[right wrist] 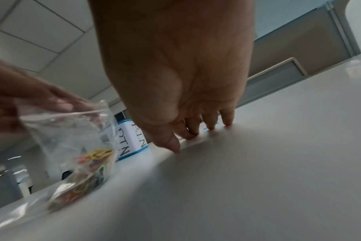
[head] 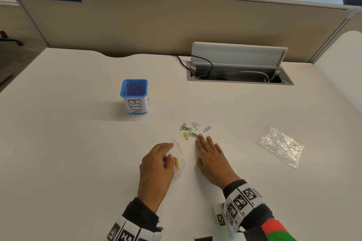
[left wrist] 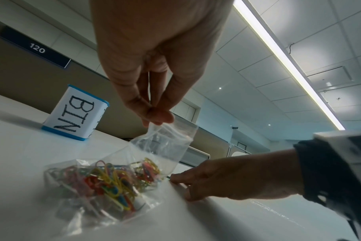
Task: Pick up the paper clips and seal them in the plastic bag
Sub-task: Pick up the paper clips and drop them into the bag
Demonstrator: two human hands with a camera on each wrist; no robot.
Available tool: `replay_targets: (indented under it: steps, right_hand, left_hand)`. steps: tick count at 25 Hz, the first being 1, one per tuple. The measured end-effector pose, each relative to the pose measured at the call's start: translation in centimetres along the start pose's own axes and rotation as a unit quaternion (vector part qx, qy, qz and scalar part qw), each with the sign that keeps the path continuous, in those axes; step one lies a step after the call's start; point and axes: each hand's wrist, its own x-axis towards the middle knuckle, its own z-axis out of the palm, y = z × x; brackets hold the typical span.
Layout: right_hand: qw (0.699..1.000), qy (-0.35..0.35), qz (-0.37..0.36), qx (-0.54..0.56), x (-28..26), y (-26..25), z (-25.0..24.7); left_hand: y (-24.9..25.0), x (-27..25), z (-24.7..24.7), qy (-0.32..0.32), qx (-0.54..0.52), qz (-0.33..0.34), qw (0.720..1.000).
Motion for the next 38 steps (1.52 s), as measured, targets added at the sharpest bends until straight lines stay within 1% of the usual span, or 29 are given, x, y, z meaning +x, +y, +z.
replay_targets:
  steps: [3, 6, 7, 8, 11, 12, 16, 18, 22, 24, 27, 28, 29, 30, 31, 33, 34, 35, 36, 37, 38]
  right_hand:
    - [0.999, 0.028, -0.004, 0.027, -0.9, -0.5, 0.2]
    - [0.994, 0.088, 0.008, 0.069, 0.4, -0.7, -0.8]
    - [0.993, 0.090, 0.000, 0.071, 1.1, -0.7, -1.0]
    - [0.995, 0.079, -0.015, 0.063, 1.8, -0.8, -1.1]
    - [0.999, 0.009, -0.049, 0.023, 2.5, -1.4, -0.9]
    - [0.998, 0.009, -0.055, 0.018, 2.3, -1.6, -0.8]
    - [0.995, 0.082, -0.050, 0.028, 0.5, -1.7, 0.0]
    - [0.991, 0.124, -0.051, -0.007, -0.5, -1.7, 0.5]
    - [0.989, 0.133, -0.033, -0.056, -2.0, -1.7, 0.4]
    - [0.988, 0.142, -0.025, -0.056, -2.1, -1.6, 0.5]
    - [0.992, 0.127, 0.006, -0.001, -1.9, -1.6, 0.0]
    - [0.991, 0.130, 0.024, 0.032, -1.6, -1.1, 0.0]
    - [0.987, 0.117, 0.052, 0.099, -1.6, -0.9, -0.4]
    - [0.973, 0.118, 0.081, 0.179, -1.6, -0.6, -0.8]
    - [0.947, 0.132, 0.114, 0.271, -1.8, -0.4, -1.4]
    - [0.866, 0.165, 0.141, 0.450, -2.4, -0.6, -2.5]
    - [0.821, 0.161, 0.131, 0.532, -2.8, -1.0, -3.3]
    - [0.783, 0.153, 0.114, 0.592, -3.1, -1.5, -4.0]
    - [0.758, 0.142, 0.092, 0.630, -3.4, -2.2, -4.8]
    - [0.751, 0.136, 0.071, 0.642, -3.5, -2.9, -5.5]
    - [0.760, 0.129, 0.052, 0.636, -3.5, -3.7, -6.0]
  left_hand:
    - [0.1, -0.2, 0.1, -0.001, 0.003, 0.000, 1.000]
    - [0.1, -0.4, -0.1, -0.003, 0.005, -0.001, 1.000]
    - [0.1, -0.5, -0.1, -0.004, 0.003, -0.003, 1.000]
    - [0.1, -0.6, -0.2, -0.006, 0.002, -0.005, 1.000]
    - [0.1, -0.7, -0.4, -0.006, 0.006, -0.005, 1.000]
    - [0.1, -0.7, -0.5, -0.004, 0.007, -0.004, 1.000]
    - [-0.1, -0.6, -0.4, 0.008, 0.009, 0.003, 1.000]
    - [0.1, -0.6, -0.1, 0.006, 0.008, 0.008, 1.000]
    - [0.5, -0.8, 0.4, -0.003, 0.008, 0.016, 1.000]
    - [0.5, -0.9, 0.5, -0.006, 0.008, 0.019, 1.000]
    - [0.4, -1.0, 0.3, -0.006, 0.013, 0.025, 1.000]
    - [0.4, -1.0, 0.2, -0.004, 0.011, 0.026, 1.000]
    - [0.5, -1.1, 0.1, -0.003, 0.008, 0.026, 1.000]
    - [0.5, -1.1, -0.1, -0.002, 0.007, 0.024, 1.000]
    - [0.5, -1.1, -0.1, 0.000, 0.007, 0.023, 1.000]
    - [0.4, -1.1, -0.2, 0.001, 0.007, 0.023, 1.000]
    - [0.3, -1.1, -0.2, -0.001, 0.007, 0.021, 1.000]
    - [0.3, -1.1, -0.2, -0.003, 0.008, 0.018, 1.000]
    - [0.3, -1.1, -0.1, -0.006, 0.007, 0.014, 1.000]
    - [0.4, -1.1, -0.1, -0.009, 0.006, 0.010, 1.000]
    - [0.5, -1.1, 0.0, -0.012, 0.004, 0.007, 1.000]
